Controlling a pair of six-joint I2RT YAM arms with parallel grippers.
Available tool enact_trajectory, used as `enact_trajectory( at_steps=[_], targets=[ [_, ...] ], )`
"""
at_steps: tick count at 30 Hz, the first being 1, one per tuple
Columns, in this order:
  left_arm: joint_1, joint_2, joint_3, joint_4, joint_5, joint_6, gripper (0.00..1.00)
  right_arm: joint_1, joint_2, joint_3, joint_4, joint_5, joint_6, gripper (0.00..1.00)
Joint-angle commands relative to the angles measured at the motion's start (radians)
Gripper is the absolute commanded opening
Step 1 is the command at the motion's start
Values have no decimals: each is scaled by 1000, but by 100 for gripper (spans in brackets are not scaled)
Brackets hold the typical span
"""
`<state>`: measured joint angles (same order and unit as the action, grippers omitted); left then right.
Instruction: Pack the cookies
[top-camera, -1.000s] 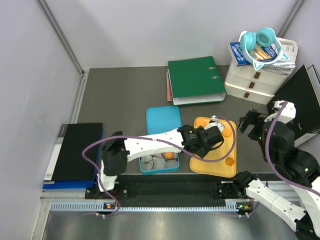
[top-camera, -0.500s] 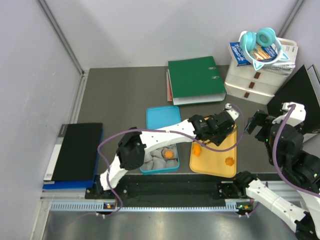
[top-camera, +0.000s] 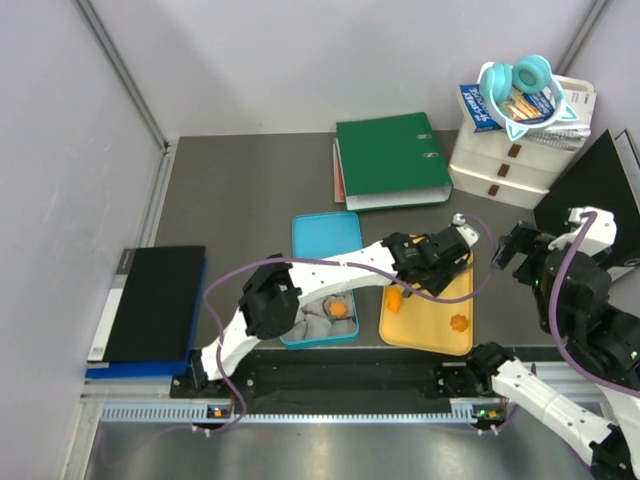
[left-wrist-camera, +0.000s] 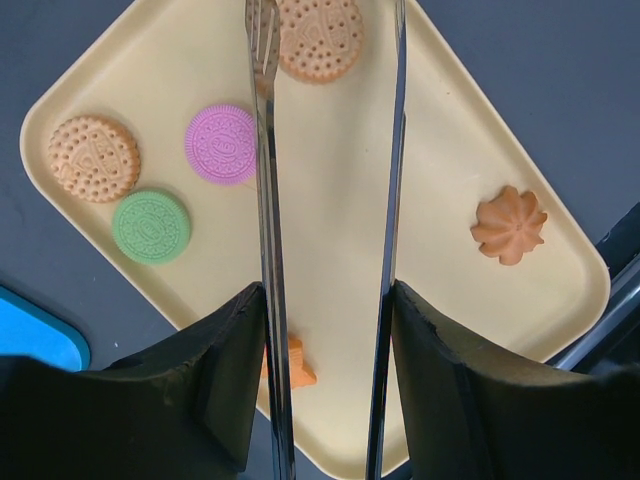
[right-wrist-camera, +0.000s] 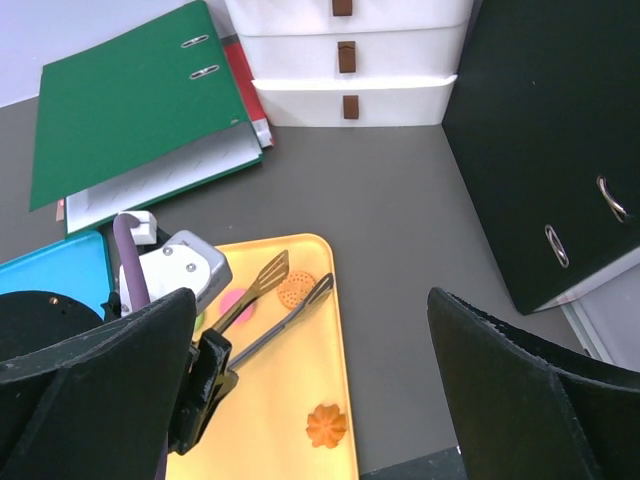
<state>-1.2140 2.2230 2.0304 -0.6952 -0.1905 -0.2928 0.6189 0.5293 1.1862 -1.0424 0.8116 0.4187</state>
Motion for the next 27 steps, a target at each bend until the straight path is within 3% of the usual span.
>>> enact_trajectory(
  at_steps=[1,14,20,27],
  targets=[
    [4,-11,-22,36,-18,7,56,8,-18,3,-2,17,-5,99],
    [18,-45,-87,49,2,-17,54,8,-17,-8,5,12,0,99],
    [16,-55,-95,17,11,-22,39,8,-15,-3,7,11,-1,99],
    [24,-175,-131,-18,-84,-17,36,8,-6,19,25,14,-17,99]
  ],
)
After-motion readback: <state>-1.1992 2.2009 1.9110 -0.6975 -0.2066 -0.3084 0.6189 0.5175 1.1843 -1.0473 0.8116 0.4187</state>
